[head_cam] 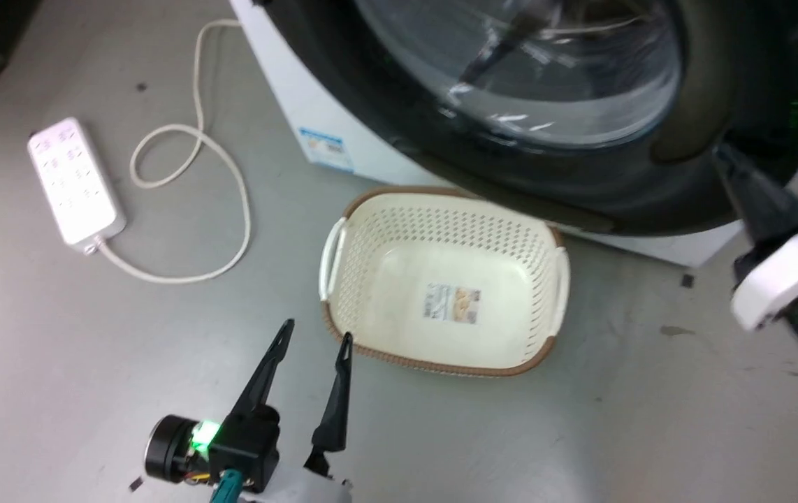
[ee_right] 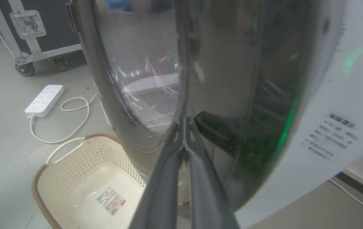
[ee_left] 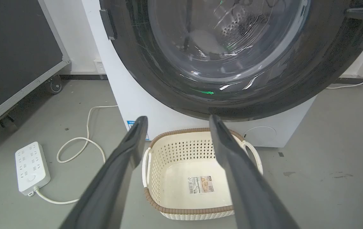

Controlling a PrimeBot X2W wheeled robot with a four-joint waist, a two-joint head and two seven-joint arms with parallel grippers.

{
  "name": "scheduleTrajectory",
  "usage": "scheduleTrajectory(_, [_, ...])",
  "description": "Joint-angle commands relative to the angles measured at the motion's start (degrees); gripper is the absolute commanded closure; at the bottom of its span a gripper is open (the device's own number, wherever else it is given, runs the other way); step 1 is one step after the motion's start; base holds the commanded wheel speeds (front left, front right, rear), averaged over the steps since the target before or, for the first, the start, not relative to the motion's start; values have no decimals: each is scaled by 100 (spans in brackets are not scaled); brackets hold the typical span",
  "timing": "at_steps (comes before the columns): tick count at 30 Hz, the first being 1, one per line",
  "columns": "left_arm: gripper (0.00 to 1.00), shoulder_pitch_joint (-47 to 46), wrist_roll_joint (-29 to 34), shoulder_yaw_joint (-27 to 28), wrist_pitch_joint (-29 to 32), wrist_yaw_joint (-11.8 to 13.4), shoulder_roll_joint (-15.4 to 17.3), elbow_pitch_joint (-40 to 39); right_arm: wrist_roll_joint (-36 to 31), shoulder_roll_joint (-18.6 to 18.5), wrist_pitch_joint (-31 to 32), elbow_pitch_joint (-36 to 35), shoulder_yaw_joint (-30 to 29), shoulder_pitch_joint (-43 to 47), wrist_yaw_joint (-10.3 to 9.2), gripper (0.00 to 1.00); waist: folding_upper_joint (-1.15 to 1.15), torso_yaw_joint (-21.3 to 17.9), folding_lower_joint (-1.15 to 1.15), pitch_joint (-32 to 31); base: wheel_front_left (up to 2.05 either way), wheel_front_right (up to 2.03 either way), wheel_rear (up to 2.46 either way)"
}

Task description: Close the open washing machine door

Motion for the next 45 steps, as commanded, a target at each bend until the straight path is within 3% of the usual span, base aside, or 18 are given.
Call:
scheduleTrajectory(1, [0,-121,-12,-38,-25,43,-35,10,132,-131,48,151,6,-260,5,100,0,138,-1,143,0,0,0])
scheduleTrajectory(11, [0,-290,-70,-161,-25,187,-70,-31,421,-545,32,1222,-32,-1417,5,100,0,269,-1,383,0,0,0])
scheduleTrajectory(23, [0,-337,-76,-80,-25,209,-69,61,466,-317,-498,1858,267,-1611,5,100,0,-49,-1,-1,0,0,0])
scheduleTrajectory(24, [0,-319,-91,-39,-25,205,-65,69,489,-261,-603,1843,284,-1545,5,23,0,-105,-1,-87,0,0,0])
scheduleTrajectory(25, [0,-285,-165,29,-25,210,-66,91,552,-181,-701,1814,306,-1445,5,0,0,-172,-1,-187,0,0,0])
scheduleTrajectory(29, [0,-195,-216,207,-25,202,-52,135,802,49,-996,1510,358,-886,5,0,0,-505,-1,-528,0,0,0])
scheduleTrajectory(32, [0,-162,-162,248,-25,156,-20,203,618,187,-1184,1176,119,-362,5,0,0,-743,-1,-742,0,0,0])
scheduleTrajectory(33, [0,-158,-160,313,-25,136,-11,226,315,443,-1261,707,-219,279,5,0,0,-976,-1,-903,0,0,0])
scheduleTrajectory(39, [0,-107,-156,422,-25,59,65,360,-327,1253,-1294,-306,-1036,1599,5,0,0,-1421,-1,-1185,0,0,0])
scheduleTrajectory(42, [0,-60,-160,505,-25,80,85,424,-596,1721,-1296,-722,-1353,2148,5,0,0,-1604,-1,-1271,0,0,0])
scheduleTrajectory(45, [0,19,-189,546,-25,88,74,499,-860,1966,-1297,-904,-1430,2602,5,0,0,-1700,-1,-1330,0,0,0])
